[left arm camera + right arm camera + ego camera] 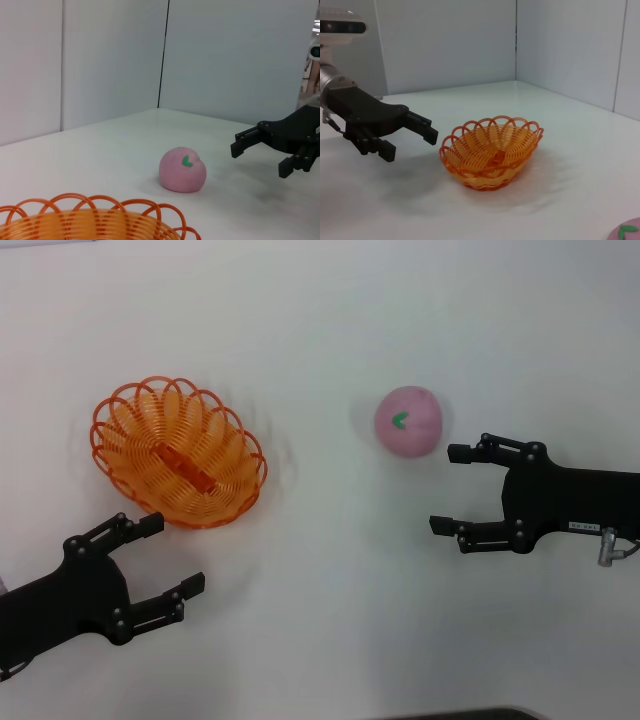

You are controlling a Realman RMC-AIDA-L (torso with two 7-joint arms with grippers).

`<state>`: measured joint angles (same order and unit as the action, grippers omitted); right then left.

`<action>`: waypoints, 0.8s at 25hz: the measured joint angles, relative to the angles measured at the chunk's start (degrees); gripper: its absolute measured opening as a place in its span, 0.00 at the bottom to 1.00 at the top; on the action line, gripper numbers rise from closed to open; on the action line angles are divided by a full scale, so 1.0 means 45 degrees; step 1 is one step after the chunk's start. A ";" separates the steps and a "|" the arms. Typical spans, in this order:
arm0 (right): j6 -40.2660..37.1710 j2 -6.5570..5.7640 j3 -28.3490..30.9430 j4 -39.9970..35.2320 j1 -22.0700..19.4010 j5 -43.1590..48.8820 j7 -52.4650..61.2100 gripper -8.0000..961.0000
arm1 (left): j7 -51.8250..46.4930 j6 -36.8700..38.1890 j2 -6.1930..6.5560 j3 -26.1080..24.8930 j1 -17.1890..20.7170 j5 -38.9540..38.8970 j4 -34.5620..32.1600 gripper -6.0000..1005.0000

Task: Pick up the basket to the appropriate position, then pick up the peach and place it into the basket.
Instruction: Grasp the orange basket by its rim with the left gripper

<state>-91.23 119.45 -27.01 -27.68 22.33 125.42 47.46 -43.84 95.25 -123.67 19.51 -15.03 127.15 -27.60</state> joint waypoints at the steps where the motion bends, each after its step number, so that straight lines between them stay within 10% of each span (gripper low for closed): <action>1: 0.0000 -0.0001 -0.0003 0.0000 0.0000 -0.0001 0.0000 0.97 | -0.0001 0.0001 0.0001 -0.0001 0.0000 0.0001 0.0000 0.86; 13: 0.0000 -0.0001 0.0007 0.0021 0.0020 -0.0001 0.0000 0.97 | -0.0692 0.0215 0.0033 -0.0082 -0.0029 -0.0016 -0.0011 0.86; 20: 0.0000 -0.0001 0.0006 0.0019 0.0020 -0.0001 0.0000 0.97 | -0.6496 0.0703 0.0531 -0.0007 -0.0605 0.0072 -0.0796 0.86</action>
<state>-91.23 119.44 -26.98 -27.59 22.41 125.42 47.46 -73.07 98.41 -121.29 19.48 -17.75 127.47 -31.18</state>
